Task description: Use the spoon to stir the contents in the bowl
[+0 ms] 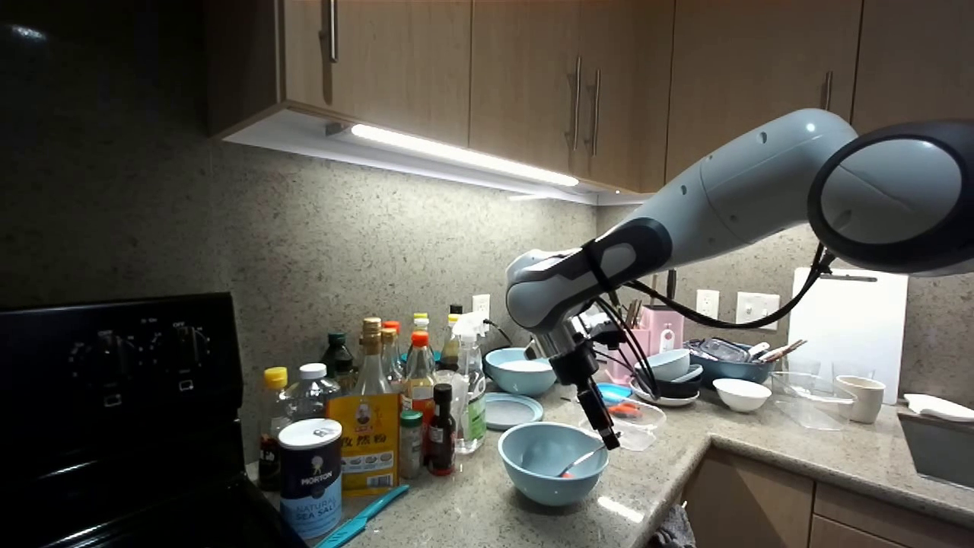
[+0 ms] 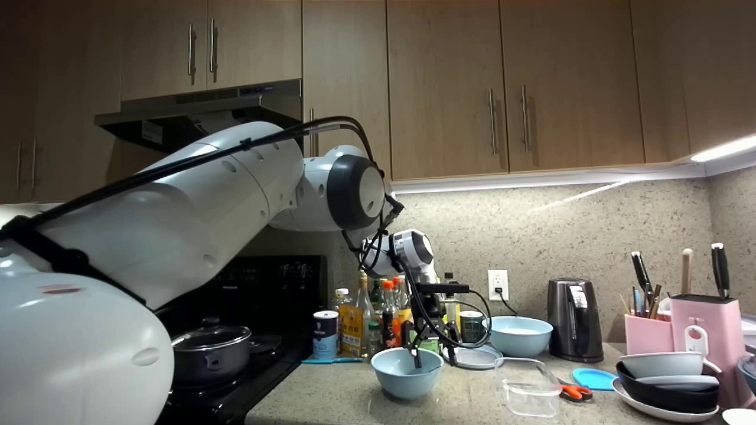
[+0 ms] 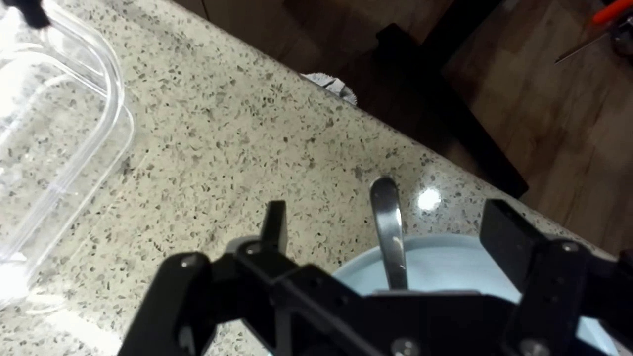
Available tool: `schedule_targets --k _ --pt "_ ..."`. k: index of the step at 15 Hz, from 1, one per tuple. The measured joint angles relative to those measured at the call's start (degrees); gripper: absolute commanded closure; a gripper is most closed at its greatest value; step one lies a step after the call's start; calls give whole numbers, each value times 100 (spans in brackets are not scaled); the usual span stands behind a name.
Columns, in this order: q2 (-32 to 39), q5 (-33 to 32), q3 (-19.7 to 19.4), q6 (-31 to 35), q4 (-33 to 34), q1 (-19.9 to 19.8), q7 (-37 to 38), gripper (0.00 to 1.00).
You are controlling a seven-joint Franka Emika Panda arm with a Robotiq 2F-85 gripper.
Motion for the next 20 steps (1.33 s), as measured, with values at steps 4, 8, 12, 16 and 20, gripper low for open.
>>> schedule_targets --k 4,8,12,16,20 --pt "16 101 3 -74 0 -3 0 53" --pt "16 149 3 -76 0 -3 0 80" --pt "16 149 3 -76 2 -2 0 100" --pt "11 149 3 -59 18 2 1 97" --pt "-59 50 -41 30 17 85 58 100"
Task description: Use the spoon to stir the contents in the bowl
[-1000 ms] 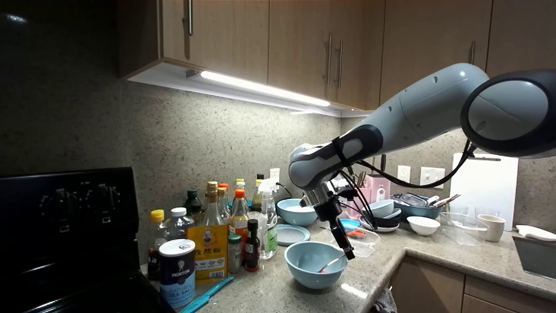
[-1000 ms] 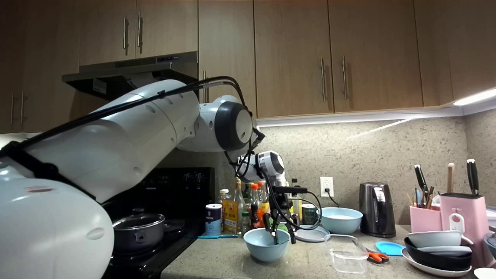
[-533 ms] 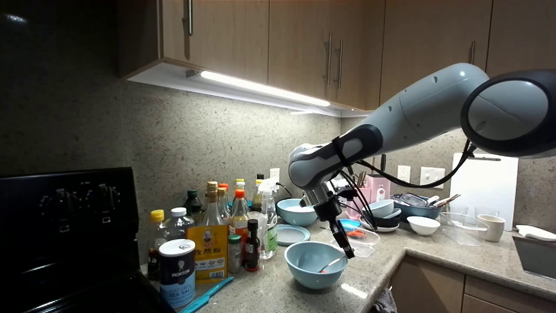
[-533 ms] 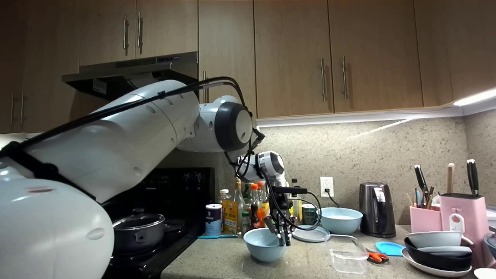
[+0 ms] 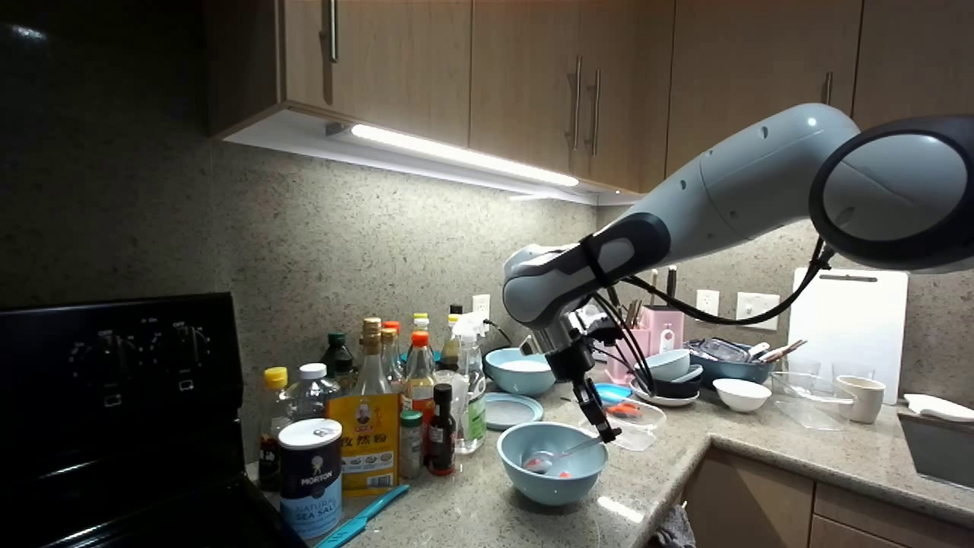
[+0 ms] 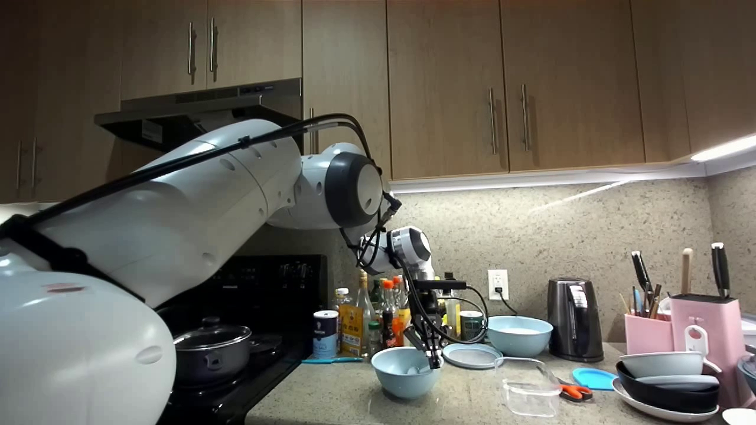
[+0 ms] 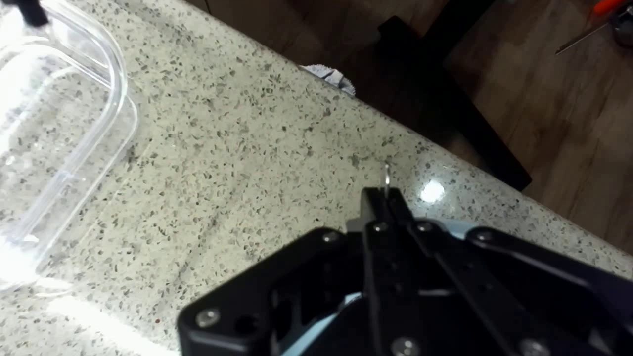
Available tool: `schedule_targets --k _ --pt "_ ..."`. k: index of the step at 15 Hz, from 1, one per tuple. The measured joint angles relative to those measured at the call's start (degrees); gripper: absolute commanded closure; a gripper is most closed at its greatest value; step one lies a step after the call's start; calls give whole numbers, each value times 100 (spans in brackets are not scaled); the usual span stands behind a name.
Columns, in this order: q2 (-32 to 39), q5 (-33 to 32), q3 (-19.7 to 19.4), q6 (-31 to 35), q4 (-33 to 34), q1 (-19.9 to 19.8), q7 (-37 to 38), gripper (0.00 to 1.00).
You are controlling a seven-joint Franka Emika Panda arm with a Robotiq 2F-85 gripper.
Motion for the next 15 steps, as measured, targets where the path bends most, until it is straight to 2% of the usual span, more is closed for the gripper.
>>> schedule_targets --k 10,15 --pt "-262 -1199 -226 43 -143 799 803 99" --pt "-202 -1814 -242 -299 -183 1165 843 99"
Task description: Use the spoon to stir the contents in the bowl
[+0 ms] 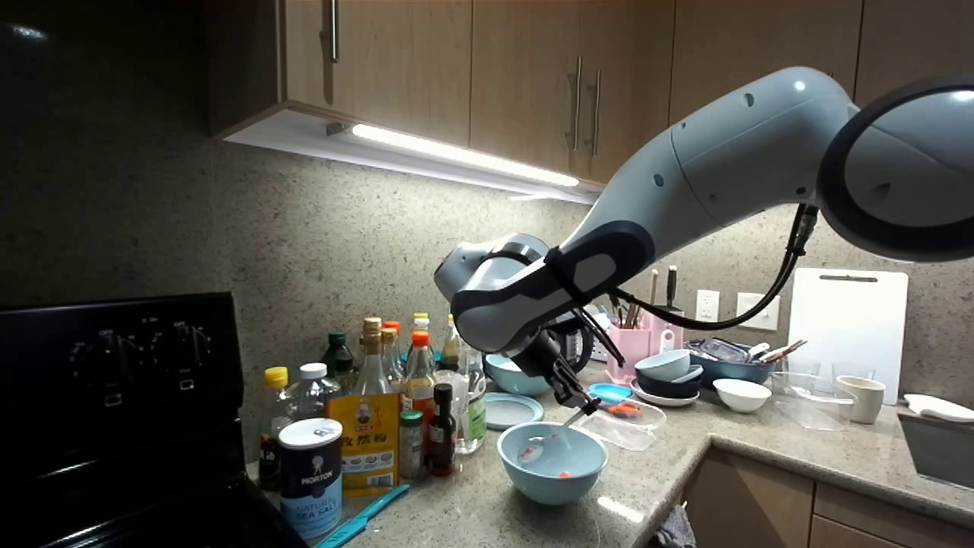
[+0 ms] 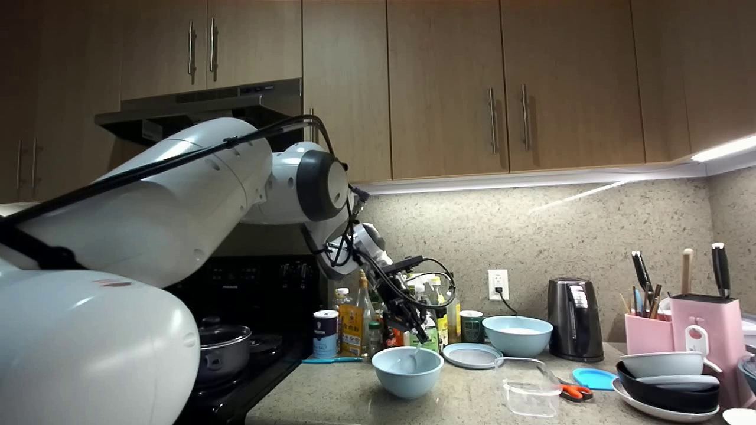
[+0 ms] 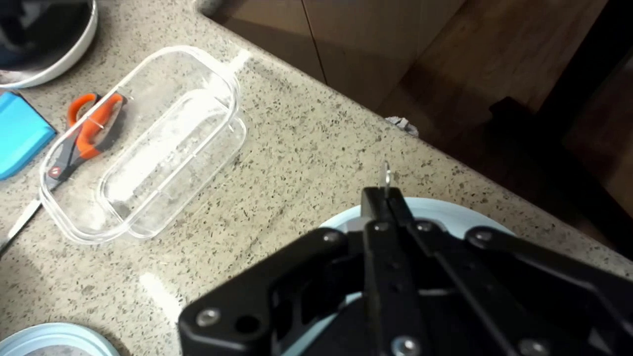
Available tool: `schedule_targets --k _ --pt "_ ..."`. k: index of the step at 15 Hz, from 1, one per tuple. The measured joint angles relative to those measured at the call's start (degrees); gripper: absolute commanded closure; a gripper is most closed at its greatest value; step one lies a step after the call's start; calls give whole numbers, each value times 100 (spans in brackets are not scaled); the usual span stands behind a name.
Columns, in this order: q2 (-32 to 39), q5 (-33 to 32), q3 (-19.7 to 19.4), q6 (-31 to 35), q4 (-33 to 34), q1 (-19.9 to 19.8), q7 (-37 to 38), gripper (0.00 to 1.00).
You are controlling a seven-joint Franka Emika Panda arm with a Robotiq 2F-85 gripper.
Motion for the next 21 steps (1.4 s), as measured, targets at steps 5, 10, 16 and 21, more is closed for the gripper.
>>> schedule_targets --k 5,10,16,21 --pt "32 -232 10 -519 -95 132 38 99" --pt "-89 -122 147 -480 -122 -84 256 99" --pt "-361 267 274 -109 -103 -454 342 99" --pt "-123 122 264 -491 23 -171 341 99"
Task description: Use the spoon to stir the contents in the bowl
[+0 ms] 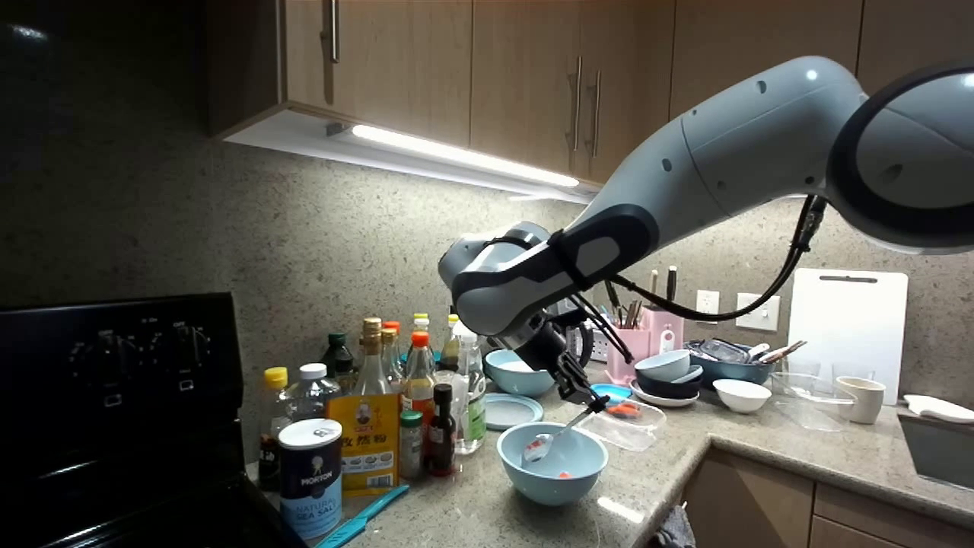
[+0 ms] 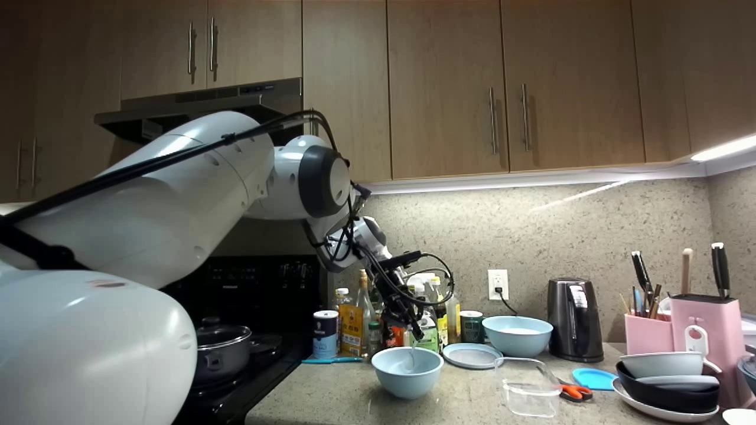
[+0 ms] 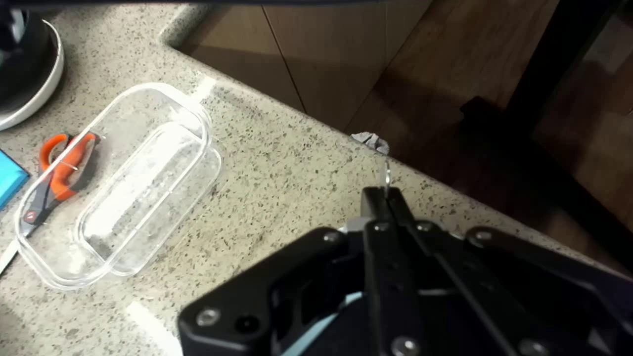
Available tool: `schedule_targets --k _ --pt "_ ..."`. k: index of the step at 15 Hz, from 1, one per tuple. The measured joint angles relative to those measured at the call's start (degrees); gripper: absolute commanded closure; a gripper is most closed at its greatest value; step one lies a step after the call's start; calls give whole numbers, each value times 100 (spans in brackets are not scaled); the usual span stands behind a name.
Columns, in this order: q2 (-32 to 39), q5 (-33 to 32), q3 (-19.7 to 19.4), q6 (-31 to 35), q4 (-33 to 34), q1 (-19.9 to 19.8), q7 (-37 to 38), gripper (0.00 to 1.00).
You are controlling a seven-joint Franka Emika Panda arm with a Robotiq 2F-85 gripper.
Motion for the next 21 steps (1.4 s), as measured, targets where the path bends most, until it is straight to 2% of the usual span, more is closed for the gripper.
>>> schedule_targets --k 5,10,17,21 --pt "543 -424 -24 -1055 432 539 0 99" --pt "759 -614 -80 -1755 736 652 0 99" --pt "902 -729 -222 -1948 1147 453 -4 99" --pt "1267 -1229 -270 -1872 1606 428 -210 99"
